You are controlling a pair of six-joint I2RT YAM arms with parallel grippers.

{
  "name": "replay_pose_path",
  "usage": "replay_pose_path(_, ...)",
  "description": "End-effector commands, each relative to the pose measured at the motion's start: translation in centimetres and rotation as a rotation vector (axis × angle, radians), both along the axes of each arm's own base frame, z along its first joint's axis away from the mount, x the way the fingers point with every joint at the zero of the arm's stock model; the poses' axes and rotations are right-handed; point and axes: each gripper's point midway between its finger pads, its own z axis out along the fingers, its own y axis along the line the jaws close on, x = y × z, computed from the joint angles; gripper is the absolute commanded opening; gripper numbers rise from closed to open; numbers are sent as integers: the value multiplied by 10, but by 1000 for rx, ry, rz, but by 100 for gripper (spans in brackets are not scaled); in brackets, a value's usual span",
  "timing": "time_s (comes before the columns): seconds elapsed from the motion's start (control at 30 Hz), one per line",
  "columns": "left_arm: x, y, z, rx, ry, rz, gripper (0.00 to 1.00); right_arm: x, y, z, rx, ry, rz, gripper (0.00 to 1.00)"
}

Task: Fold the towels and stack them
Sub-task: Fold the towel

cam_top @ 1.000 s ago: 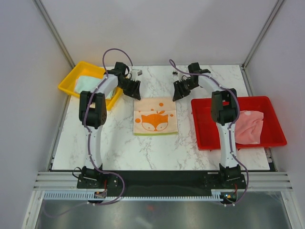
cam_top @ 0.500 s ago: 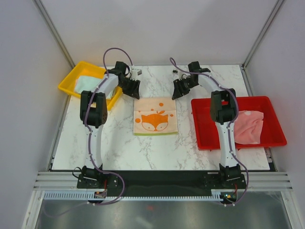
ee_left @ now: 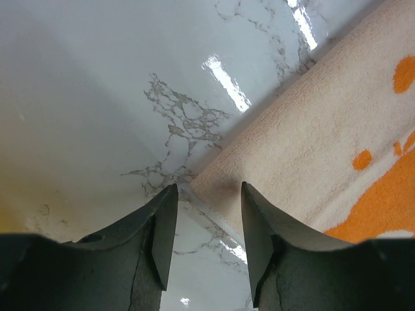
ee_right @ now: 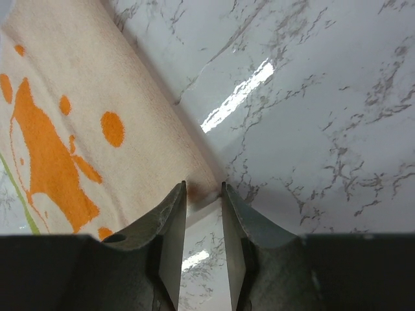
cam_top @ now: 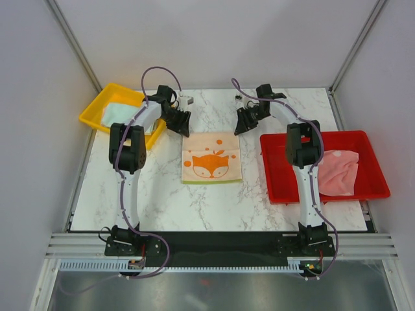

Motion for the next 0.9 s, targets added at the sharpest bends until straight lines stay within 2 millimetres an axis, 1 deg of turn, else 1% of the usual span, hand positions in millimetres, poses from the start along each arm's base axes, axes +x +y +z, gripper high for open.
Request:
replay_pose_path(0.0,2,3,2,8,-32,-49,51,9,6,4,30,-30,17,35)
replay_pose_path(0.13,4,2,1,4,-34,-51,48,12,8,8,41,-42,15,33)
replay_pose_path(0.17,8,0,5,-3,-46,-50,46,12,9,7,44,-43,15,31)
replay_pose_path(0.23,8,-5,4,-29,-39,-57,34,13,9,7,48,-41,8,25)
replay_pose_path(0.27,11,-6,7,-39,-42,-51,27,14,9,8,51,-42,3,14)
replay_pose_path(0.3,12,-7,9,-43,-43,-47,12,14,11,9,55,-40,0,7)
replay_pose_path(0.33,12,-10,14,-59,-44,-45,6,17,11,15,55,-49,-12,0)
replay_pose_path(0.37,12,-13,21,-74,-51,-44,2,17,11,18,53,-52,-20,0)
replay_pose_path(0.4,12,-14,27,-85,-58,-43,2,22,10,31,46,-95,-29,0)
replay_pose_path(0.43,13,-16,43,-101,-82,-44,2,23,9,38,42,-115,-37,0)
replay_pose_path(0.47,11,-17,48,-105,-86,-35,2,18,7,37,32,-103,-58,0)
replay_pose_path(0.5,12,-18,54,-111,-98,-34,2,24,7,59,35,-171,-72,0)
replay_pose_path(0.53,11,-20,70,-125,-127,-36,2,16,4,56,30,-158,-80,0)
replay_pose_path(0.57,7,-21,72,-125,-124,-31,2,15,5,63,35,-173,-86,0)
replay_pose_path(0.6,6,-21,77,-129,-133,-27,2,12,5,83,46,-209,-94,0)
replay_pose_path(0.63,6,-22,81,-136,-151,-26,2,13,5,89,49,-236,-98,0)
replay_pose_path(0.67,0,-21,85,-140,-149,-19,2,2,4,81,45,-215,-98,0)
replay_pose_path(0.7,-3,-22,87,-144,-150,-20,2,-2,5,94,52,-241,-98,0)
replay_pose_path(0.73,-6,-20,86,-138,-146,-17,2,-5,6,97,54,-251,-95,0)
replay_pose_path(0.77,-13,-19,80,-137,-129,-11,2,-14,4,87,38,-232,-99,0)
replay_pose_path(0.8,-16,-18,86,-141,-141,-11,2,-17,5,96,41,-263,-98,0)
replay_pose_path(0.83,-19,-18,85,-140,-142,-11,2,-21,4,96,36,-264,-97,0)
replay_pose_path(0.87,-24,-17,80,-140,-137,-8,2,-28,1,87,17,-247,-105,0)
